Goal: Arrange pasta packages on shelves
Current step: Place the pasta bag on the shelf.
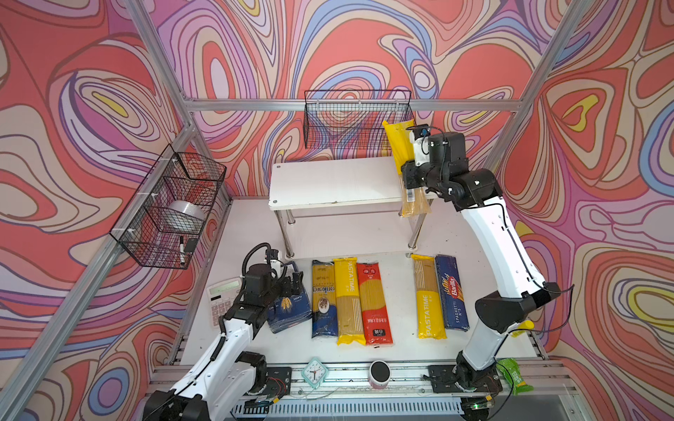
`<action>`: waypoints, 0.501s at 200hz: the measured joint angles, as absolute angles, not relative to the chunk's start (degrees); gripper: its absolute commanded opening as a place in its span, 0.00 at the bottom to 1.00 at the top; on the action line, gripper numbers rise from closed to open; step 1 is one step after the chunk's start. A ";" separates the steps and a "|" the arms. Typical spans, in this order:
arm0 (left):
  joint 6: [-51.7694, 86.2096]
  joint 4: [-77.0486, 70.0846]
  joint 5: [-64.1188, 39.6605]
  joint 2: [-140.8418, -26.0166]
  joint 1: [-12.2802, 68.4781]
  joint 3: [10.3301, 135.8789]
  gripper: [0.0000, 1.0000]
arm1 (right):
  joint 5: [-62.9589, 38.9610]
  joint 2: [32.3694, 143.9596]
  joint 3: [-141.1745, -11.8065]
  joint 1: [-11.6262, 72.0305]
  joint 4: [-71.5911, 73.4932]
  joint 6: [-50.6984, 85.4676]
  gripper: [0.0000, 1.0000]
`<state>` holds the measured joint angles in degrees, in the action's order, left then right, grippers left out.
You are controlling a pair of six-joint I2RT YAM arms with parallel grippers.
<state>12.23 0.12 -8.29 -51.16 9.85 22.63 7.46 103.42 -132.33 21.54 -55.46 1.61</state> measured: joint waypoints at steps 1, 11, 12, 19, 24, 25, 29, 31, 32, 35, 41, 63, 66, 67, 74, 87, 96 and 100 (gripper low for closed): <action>12.23 0.12 -8.29 -51.16 9.85 22.63 1.00 | 7.44 103.46 -132.38 21.47 -55.44 1.63 0.00; 12.23 0.12 -8.29 -51.16 9.85 22.63 1.00 | 7.42 104.01 -132.77 20.99 -55.33 1.83 0.00; 12.23 0.14 -8.29 -51.16 9.85 22.63 1.00 | 7.42 104.03 -132.81 20.97 -55.33 1.83 0.00; 12.23 0.14 -8.29 -51.16 9.85 22.63 1.00 | 7.42 104.42 -133.19 20.62 -55.35 2.00 0.00; 12.23 0.12 -8.29 -51.16 9.85 22.63 1.00 | 7.46 104.68 -133.38 20.45 -55.35 2.09 0.00; 12.23 0.14 -8.29 -51.16 9.85 22.63 1.00 | 7.46 104.73 -133.43 20.43 -55.35 2.09 0.00; 12.23 0.12 -8.29 -51.16 9.85 22.63 1.00 | 7.46 104.95 -133.67 20.25 -55.35 2.15 0.00; 12.23 0.12 -8.29 -51.16 9.85 22.63 1.00 | 7.51 105.03 -133.73 20.21 -55.35 2.20 0.00; 12.23 0.14 -8.29 -51.16 9.85 22.63 1.00 | 7.51 105.06 -133.80 20.18 -55.35 2.22 0.00; 12.23 0.12 -8.27 -51.16 9.85 22.63 1.00 | 7.55 105.23 -133.97 20.05 -55.37 2.24 0.00; 12.23 0.12 -8.29 -51.16 9.85 22.63 1.00 | 7.64 105.51 -134.23 19.90 -55.37 2.24 0.00; 12.23 0.12 -8.29 -51.16 9.85 22.63 1.00 | 8.03 106.50 -135.20 19.59 -55.37 2.28 0.00; 12.23 0.12 -8.27 -51.16 9.85 22.63 1.00 | 8.10 106.59 -135.24 19.57 -55.35 2.28 0.00; 12.23 0.12 -8.27 -51.16 9.85 22.63 1.00 | 8.12 106.61 -135.26 19.57 -55.33 2.28 0.00; 12.23 0.14 -8.29 -51.16 9.85 22.63 1.00 | 8.21 106.72 -135.26 19.53 -55.29 2.39 0.00; 12.23 0.12 -8.27 -51.16 9.85 22.63 1.00 | 8.38 106.78 -135.26 19.51 -55.33 2.61 0.01; 12.23 0.12 -8.29 -51.16 9.85 22.63 1.00 | 8.47 106.78 -135.26 19.51 -55.33 2.72 0.02; 12.23 0.12 -8.29 -51.16 9.85 22.63 1.00 | 8.54 106.78 -135.26 19.51 -55.33 2.76 0.02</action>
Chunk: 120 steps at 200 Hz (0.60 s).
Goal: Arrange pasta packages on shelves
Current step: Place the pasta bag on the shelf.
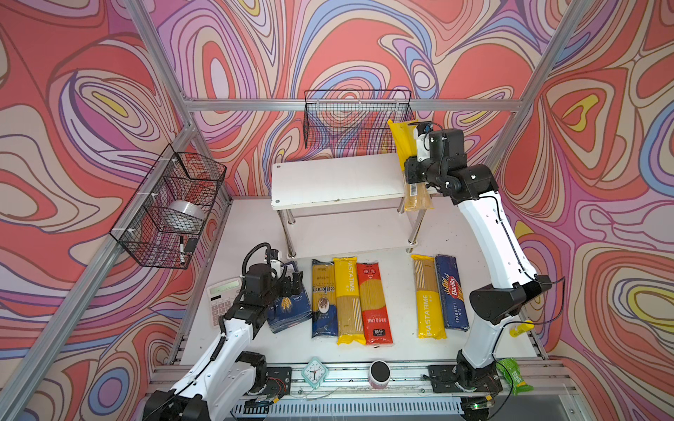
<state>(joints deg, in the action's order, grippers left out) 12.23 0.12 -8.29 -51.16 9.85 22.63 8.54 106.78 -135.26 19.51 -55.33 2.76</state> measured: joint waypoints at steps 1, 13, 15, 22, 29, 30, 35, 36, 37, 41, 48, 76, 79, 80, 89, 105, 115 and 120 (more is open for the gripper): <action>12.23 0.14 -8.29 -51.16 9.85 22.63 1.00 | 8.54 106.78 -135.26 19.51 -55.33 2.76 0.02; 12.23 0.12 -8.29 -51.16 9.85 22.63 1.00 | 8.73 106.78 -135.17 19.51 -55.31 3.05 0.03; 12.23 0.12 -8.29 -51.16 9.85 22.63 1.00 | 8.80 106.78 -135.15 19.51 -55.29 3.09 0.03; 12.23 0.12 -8.29 -51.16 9.85 22.63 1.00 | 8.99 106.78 -135.02 19.51 -55.24 3.20 0.03; 12.23 0.12 -8.29 -51.16 9.85 22.63 1.00 | 9.21 106.78 -134.87 19.51 -55.13 3.38 0.04; 12.23 0.12 -8.29 -51.16 9.85 22.63 1.00 | 9.21 106.78 -134.85 19.51 -55.11 3.42 0.04; 12.23 0.12 -8.29 -51.16 9.85 22.63 1.00 | 9.39 106.78 -134.63 19.51 -54.92 3.55 0.04; 12.23 0.12 -8.29 -51.16 9.85 22.63 1.00 | 9.41 106.80 -134.61 19.51 -54.89 3.57 0.05; 12.23 0.12 -8.29 -51.16 9.85 22.63 1.00 | 9.43 106.80 -134.58 19.51 -54.87 3.57 0.05; 12.23 0.14 -8.29 -51.16 9.85 22.63 1.00 | 9.61 106.80 -134.47 19.51 -54.81 3.70 0.06; 12.23 0.12 -8.29 -51.16 9.85 22.63 1.00 | 9.87 106.78 -134.23 19.51 -54.70 3.77 0.08; 12.23 0.12 -8.29 -51.16 9.85 22.63 1.00 | 11.11 106.78 -133.12 19.51 -54.02 4.16 0.18; 12.23 0.12 -8.29 -51.16 9.85 22.63 1.00 | 11.20 106.80 -133.01 19.51 -53.91 4.19 0.18; 12.23 0.12 -8.29 -51.16 9.85 22.63 1.00 | 11.22 106.78 -132.99 19.51 -53.89 4.19 0.18; 12.23 0.12 -8.29 -51.16 9.85 22.63 1.00 | 11.38 106.78 -132.73 19.51 -53.54 4.23 0.19; 12.23 0.12 -8.29 -51.16 9.85 22.63 1.00 | 11.49 106.76 -132.60 19.51 -53.39 4.36 0.24; 12.23 0.14 -8.29 -51.16 9.85 22.63 1.00 | 11.55 106.76 -132.60 19.51 -53.36 4.45 0.28; 12.23 0.12 -8.29 -51.16 9.85 22.63 1.00 | 11.57 106.76 -132.60 19.51 -53.36 4.54 0.30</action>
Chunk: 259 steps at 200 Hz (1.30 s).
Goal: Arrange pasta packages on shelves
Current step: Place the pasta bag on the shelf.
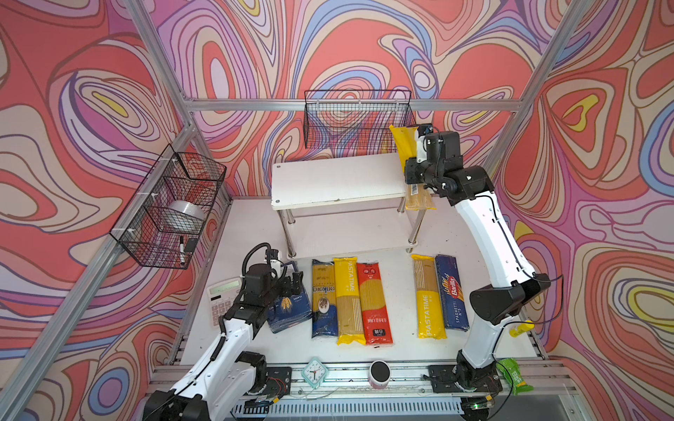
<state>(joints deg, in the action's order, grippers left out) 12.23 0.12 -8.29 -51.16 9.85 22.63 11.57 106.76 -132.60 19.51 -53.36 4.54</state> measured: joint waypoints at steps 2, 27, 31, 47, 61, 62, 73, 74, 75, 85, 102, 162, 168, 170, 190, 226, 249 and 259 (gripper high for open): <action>12.23 0.12 -8.29 -51.16 9.82 22.63 1.00 | 11.57 106.76 -132.60 19.51 -53.36 4.58 0.31; 12.23 0.12 -8.29 -51.16 9.85 22.63 1.00 | 11.62 106.76 -132.60 19.51 -53.56 4.73 0.38; 12.23 0.12 -8.29 -51.16 9.85 22.63 1.00 | 11.66 106.76 -132.60 19.51 -53.58 4.82 0.38; 12.23 0.12 -8.29 -51.16 9.85 22.63 1.00 | 11.81 106.76 -132.60 19.51 -53.69 4.84 0.38; 12.23 0.12 -8.29 -51.16 9.85 22.63 1.00 | 11.86 106.76 -132.60 19.51 -53.84 4.84 0.40; 12.23 0.12 -8.29 -51.16 9.85 22.63 1.00 | 11.86 106.76 -132.60 19.51 -53.87 4.86 0.41; 12.23 0.12 -8.29 -51.16 9.85 22.63 1.00 | 11.97 106.69 -132.57 19.51 -54.08 4.95 0.41; 12.23 0.12 -8.29 -51.16 9.85 22.63 1.00 | 11.97 106.69 -132.57 19.51 -54.11 4.97 0.41; 12.23 0.12 -8.29 -51.16 9.85 22.63 1.00 | 12.01 106.63 -132.51 19.51 -54.11 4.99 0.41; 12.23 0.12 -8.29 -51.16 9.85 22.63 1.00 | 12.03 106.43 -132.20 19.46 -54.39 5.08 0.44; 12.23 0.12 -8.29 -51.13 9.85 22.63 1.00 | 11.92 106.17 -131.37 19.27 -55.44 5.41 0.52; 12.23 0.12 -8.29 -51.13 9.85 22.63 1.00 | 10.79 105.03 -127.50 18.81 -54.98 6.46 0.61; 12.23 0.12 -8.29 -51.11 9.85 22.63 1.00 | 10.90 105.03 -127.52 18.81 -54.96 6.44 0.61; 12.23 0.12 -8.29 -51.13 9.85 22.63 1.00 | 10.92 105.03 -127.52 18.81 -54.96 6.44 0.61; 12.23 0.12 -8.29 -51.09 9.85 22.63 1.00 | 11.11 105.49 -129.25 18.81 -56.29 6.20 0.61; 12.23 0.12 -8.29 -51.09 9.85 22.63 1.00 | 11.09 105.82 -134.74 18.81 -57.91 5.19 0.62; 12.23 0.12 -8.29 -51.07 9.85 22.63 1.00 | 9.93 102.67 -133.71 18.81 -57.87 4.80 0.62; 12.23 0.12 -8.29 -51.05 9.85 22.63 1.00 | 8.58 100.14 -131.85 18.81 -58.11 4.78 0.62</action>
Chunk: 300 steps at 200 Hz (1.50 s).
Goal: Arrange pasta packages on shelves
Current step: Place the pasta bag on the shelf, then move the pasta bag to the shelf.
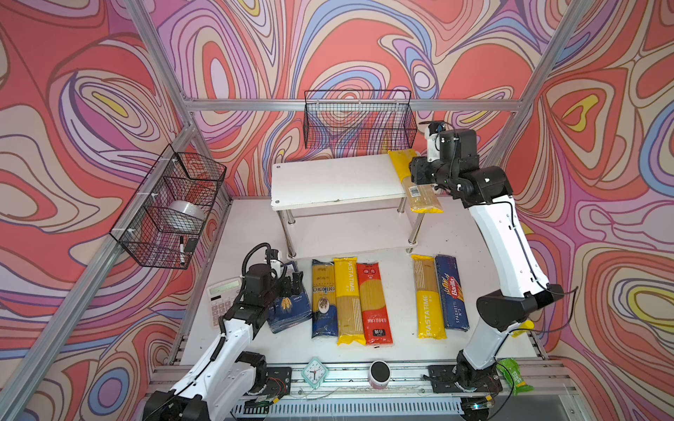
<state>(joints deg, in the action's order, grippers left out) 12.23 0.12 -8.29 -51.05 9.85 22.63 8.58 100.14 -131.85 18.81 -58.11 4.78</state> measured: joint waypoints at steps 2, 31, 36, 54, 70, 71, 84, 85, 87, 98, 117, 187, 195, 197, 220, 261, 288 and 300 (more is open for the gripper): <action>12.23 0.12 -8.29 -51.05 9.85 22.63 1.00 | 8.19 99.46 -131.39 18.81 -58.19 4.78 0.62; 12.23 0.12 -8.25 -50.76 9.85 22.63 1.00 | 2.37 90.65 -125.36 18.81 -58.92 5.23 0.62; 12.23 0.12 -8.25 -50.70 9.85 22.63 1.00 | 1.34 89.21 -124.29 18.81 -59.20 5.30 0.62; 12.25 0.08 -7.99 -50.65 9.85 22.63 1.00 | -2.79 83.81 -119.31 18.81 -59.75 6.00 0.62; 12.23 0.03 -7.86 -50.65 9.85 22.63 1.00 | -6.31 79.48 -114.19 18.81 -60.16 6.76 0.62; 12.25 0.03 -7.86 -50.65 9.82 22.63 1.00 | -6.48 79.31 -113.95 18.81 -60.18 6.79 0.62; 12.25 0.03 -7.84 -50.65 9.85 22.63 1.00 | -9.15 76.90 -110.50 18.81 -60.86 7.22 0.62; 12.25 0.03 -7.84 -50.65 9.85 22.63 1.00 | -9.28 76.82 -110.32 18.81 -60.88 7.25 0.62; 12.25 0.03 -7.84 -50.65 9.85 22.63 1.00 | -9.58 76.64 -110.00 18.81 -60.97 7.29 0.61; 12.23 0.01 -7.86 -50.65 9.85 22.63 1.00 | -11.42 75.70 -107.94 18.81 -61.45 7.60 0.61; 12.25 0.01 -7.84 -50.65 9.85 22.63 1.00 | -13.47 75.35 -105.36 18.81 -62.13 7.86 0.61; 12.25 -0.01 -7.40 -51.05 9.85 22.63 1.00 | -16.10 76.09 -101.03 18.81 -62.41 8.64 0.63; 12.25 -0.01 -7.40 -51.09 9.85 22.63 1.00 | -16.10 76.42 -101.03 18.81 -62.26 8.64 0.63; 12.25 -0.01 -7.40 -51.09 9.85 22.63 1.00 | -16.10 76.60 -101.03 18.81 -62.22 8.64 0.63; 12.27 -0.01 -7.25 -51.09 9.85 22.63 1.00 | -15.88 78.06 -101.03 18.81 -61.69 8.56 0.64; 12.27 -0.01 -6.96 -51.07 9.85 22.63 1.00 | -15.20 79.96 -101.27 18.81 -61.36 8.19 0.64; 12.29 -0.01 -6.72 -51.03 9.85 22.63 1.00 | -14.81 80.90 -101.91 18.83 -61.39 7.97 0.64; 12.29 -0.01 -6.55 -51.03 9.85 22.63 1.00 | -14.70 81.12 -102.13 18.83 -61.47 7.94 0.64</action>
